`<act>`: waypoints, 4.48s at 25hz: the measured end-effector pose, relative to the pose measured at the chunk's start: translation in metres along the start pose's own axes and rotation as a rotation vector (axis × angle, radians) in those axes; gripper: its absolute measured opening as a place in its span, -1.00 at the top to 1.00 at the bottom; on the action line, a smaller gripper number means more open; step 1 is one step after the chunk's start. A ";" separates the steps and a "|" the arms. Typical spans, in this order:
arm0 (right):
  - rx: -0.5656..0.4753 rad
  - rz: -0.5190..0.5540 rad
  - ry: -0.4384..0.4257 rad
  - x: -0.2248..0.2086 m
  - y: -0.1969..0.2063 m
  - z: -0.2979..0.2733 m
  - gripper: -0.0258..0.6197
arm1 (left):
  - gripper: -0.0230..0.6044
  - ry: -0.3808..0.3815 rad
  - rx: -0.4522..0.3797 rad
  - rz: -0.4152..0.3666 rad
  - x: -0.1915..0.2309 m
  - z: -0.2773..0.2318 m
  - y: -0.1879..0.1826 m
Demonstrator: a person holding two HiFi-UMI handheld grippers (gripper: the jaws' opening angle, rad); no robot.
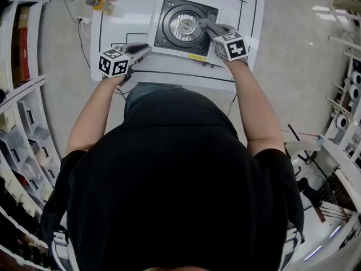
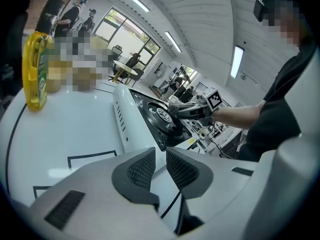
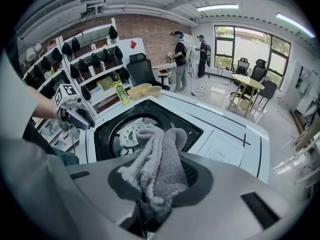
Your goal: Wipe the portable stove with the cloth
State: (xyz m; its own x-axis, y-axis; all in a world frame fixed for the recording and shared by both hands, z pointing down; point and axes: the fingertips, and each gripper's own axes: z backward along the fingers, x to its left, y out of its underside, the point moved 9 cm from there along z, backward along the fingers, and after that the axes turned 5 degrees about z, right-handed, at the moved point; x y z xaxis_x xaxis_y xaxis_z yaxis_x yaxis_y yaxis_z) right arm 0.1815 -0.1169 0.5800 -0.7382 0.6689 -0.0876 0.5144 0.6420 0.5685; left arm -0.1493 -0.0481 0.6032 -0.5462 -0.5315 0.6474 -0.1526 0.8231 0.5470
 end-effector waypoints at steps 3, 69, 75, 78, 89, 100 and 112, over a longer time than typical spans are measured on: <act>0.008 0.009 -0.004 0.011 0.007 0.005 0.57 | 0.66 -0.004 -0.009 -0.001 -0.001 0.001 0.001; -0.073 0.077 -0.260 0.144 -0.030 -0.029 0.57 | 0.48 0.042 0.042 -0.033 -0.005 0.006 0.002; -0.146 0.030 -0.258 0.130 -0.028 0.000 0.57 | 0.35 0.004 0.060 -0.089 -0.018 0.009 0.002; -0.191 0.009 -0.234 0.119 -0.027 0.022 0.57 | 0.33 -0.017 0.048 -0.098 -0.025 0.015 0.003; -0.355 -0.072 -0.089 0.077 -0.013 0.132 0.57 | 0.32 -0.095 -0.073 -0.158 -0.076 0.059 -0.004; -0.500 -0.114 0.066 0.033 0.010 0.241 0.56 | 0.32 -0.183 -0.175 -0.273 -0.140 0.101 -0.040; -0.599 -0.128 0.145 0.019 0.011 0.308 0.56 | 0.46 -0.298 -0.328 -0.308 -0.205 0.127 -0.089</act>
State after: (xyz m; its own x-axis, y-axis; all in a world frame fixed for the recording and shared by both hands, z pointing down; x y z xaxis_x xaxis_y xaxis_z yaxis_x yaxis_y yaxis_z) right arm 0.3080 0.0185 0.3326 -0.8510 0.5162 -0.0970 0.1156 0.3642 0.9241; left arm -0.1285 0.0127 0.3539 -0.7343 -0.6194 0.2779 -0.1037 0.5068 0.8558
